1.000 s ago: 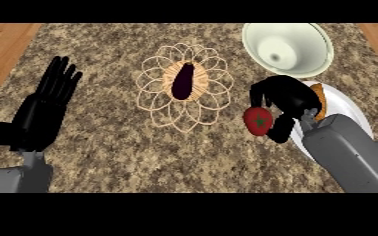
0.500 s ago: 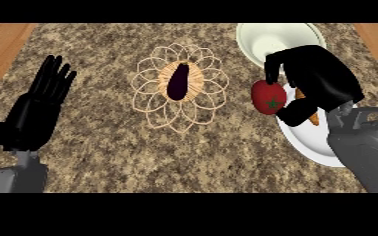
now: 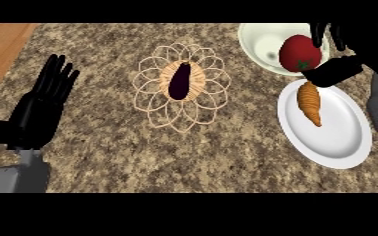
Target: Pick the tomato from the plate and place it in the bowl
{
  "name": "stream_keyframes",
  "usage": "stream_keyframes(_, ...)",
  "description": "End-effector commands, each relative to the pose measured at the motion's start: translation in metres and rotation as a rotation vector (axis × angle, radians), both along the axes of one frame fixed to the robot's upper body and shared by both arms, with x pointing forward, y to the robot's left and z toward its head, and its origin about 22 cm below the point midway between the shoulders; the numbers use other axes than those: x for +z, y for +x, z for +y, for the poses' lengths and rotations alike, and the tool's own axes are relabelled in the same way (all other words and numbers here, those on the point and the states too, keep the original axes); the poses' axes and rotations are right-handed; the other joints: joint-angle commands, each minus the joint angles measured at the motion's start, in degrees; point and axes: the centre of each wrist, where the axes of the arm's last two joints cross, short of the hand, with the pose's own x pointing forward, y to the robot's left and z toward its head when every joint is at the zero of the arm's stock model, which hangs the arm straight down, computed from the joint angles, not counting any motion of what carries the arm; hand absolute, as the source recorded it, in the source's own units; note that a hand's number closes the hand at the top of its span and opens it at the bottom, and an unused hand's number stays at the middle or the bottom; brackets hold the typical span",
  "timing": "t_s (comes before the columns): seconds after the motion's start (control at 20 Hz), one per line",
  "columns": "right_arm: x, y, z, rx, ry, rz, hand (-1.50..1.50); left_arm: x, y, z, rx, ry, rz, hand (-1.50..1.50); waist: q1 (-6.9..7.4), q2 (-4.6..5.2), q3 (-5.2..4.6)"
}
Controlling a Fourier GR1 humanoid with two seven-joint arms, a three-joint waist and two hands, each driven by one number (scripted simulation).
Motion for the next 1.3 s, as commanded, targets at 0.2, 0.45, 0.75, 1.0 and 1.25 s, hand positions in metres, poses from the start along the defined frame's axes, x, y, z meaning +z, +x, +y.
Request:
stream_keyframes(0.2,-0.032,0.053,-0.025,-0.094,0.080,-0.055,1.50,0.001,-0.014,-0.004,-0.006,-0.010,-0.005,0.00,0.84,0.15,0.03)
stream_keyframes(0.45,-0.029,0.089,-0.063,-0.096,0.201,-0.088,1.50,0.010,0.003,-0.001,-0.037,0.002,0.003,0.00,1.66,0.57,0.07)
stream_keyframes(0.75,-0.042,0.120,-0.069,-0.135,0.187,-0.059,1.50,0.001,0.012,-0.007,-0.046,-0.005,-0.020,0.00,3.28,1.38,0.06)
stream_keyframes(1.0,-0.076,0.124,-0.081,-0.170,0.130,0.044,1.50,0.005,0.015,-0.015,-0.067,-0.002,-0.036,0.00,4.23,1.84,0.09)
stream_keyframes(1.25,-0.091,0.123,-0.094,-0.274,0.234,0.181,1.50,0.018,0.020,-0.023,-0.099,-0.002,-0.053,0.00,5.31,2.54,0.21)
